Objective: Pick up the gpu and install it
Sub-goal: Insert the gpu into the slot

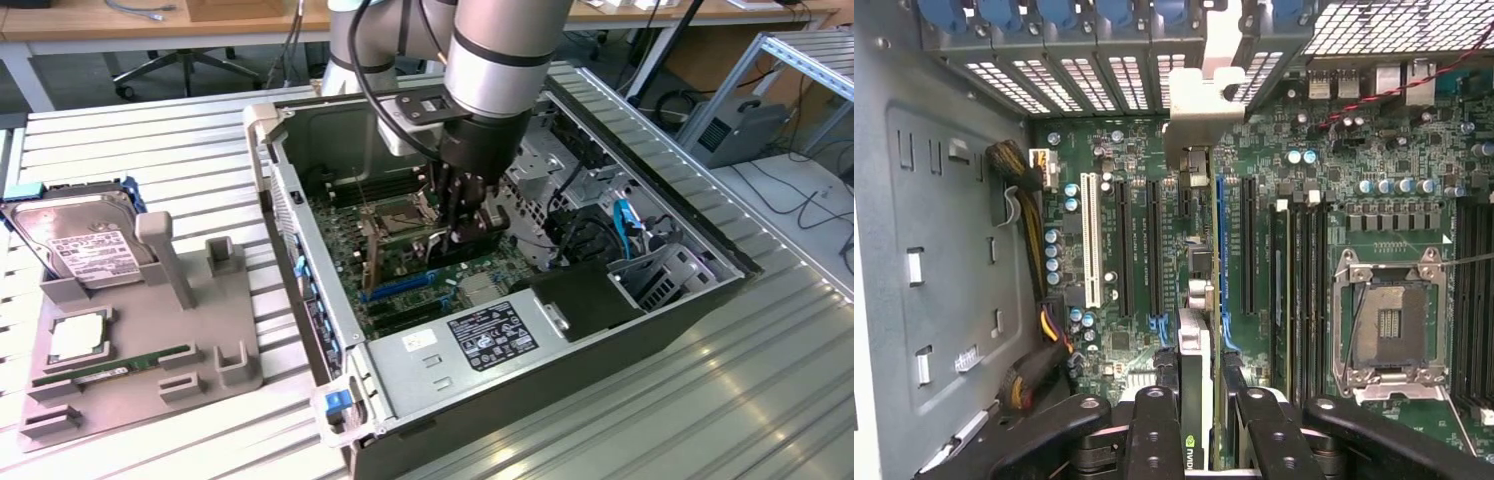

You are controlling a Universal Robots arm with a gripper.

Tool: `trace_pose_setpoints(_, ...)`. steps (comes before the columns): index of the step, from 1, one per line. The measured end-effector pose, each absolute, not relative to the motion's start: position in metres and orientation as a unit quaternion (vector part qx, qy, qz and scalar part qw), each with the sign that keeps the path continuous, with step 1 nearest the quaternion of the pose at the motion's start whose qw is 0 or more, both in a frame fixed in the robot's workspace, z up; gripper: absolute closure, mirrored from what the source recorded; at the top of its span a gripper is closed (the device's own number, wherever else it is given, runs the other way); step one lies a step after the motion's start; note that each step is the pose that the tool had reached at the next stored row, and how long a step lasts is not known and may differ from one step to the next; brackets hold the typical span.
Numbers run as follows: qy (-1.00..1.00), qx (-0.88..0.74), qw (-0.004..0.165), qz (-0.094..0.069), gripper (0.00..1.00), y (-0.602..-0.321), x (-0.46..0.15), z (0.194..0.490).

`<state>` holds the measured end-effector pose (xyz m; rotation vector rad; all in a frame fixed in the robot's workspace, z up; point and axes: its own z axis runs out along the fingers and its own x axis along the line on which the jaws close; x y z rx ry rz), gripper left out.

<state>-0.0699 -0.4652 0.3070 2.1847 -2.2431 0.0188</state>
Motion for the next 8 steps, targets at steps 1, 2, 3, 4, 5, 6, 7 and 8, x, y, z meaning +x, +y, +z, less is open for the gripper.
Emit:
trace_pose_setpoints(1, -0.716, 0.698, 0.005, 0.006, 0.73, -0.4652, -0.0704, 0.3068)
trace_pose_setpoints(2, -0.716, 0.698, 0.005, 0.006, 0.73, -0.4652, -0.071, 0.3065)
trace_pose_setpoints(3, -0.716, 0.698, 0.005, 0.006, 0.73, -0.4652, -0.0717, 0.3063)
trace_pose_setpoints(4, -0.716, 0.698, 0.005, 0.006, 0.73, -0.4651, -0.0723, 0.3061)
trace_pose_setpoints(5, -0.716, 0.698, 0.005, 0.006, 0.73, -0.4651, -0.0728, 0.3059)
trace_pose_setpoints(6, -0.716, 0.698, 0.005, 0.006, 0.73, -0.4651, -0.0733, 0.3057)
trace_pose_setpoints(7, -0.716, 0.698, 0.005, 0.006, 0.73, -0.4651, -0.0737, 0.3055)
trace_pose_setpoints(8, -0.716, 0.698, 0.005, 0.006, 0.73, -0.4651, -0.0742, 0.3054)
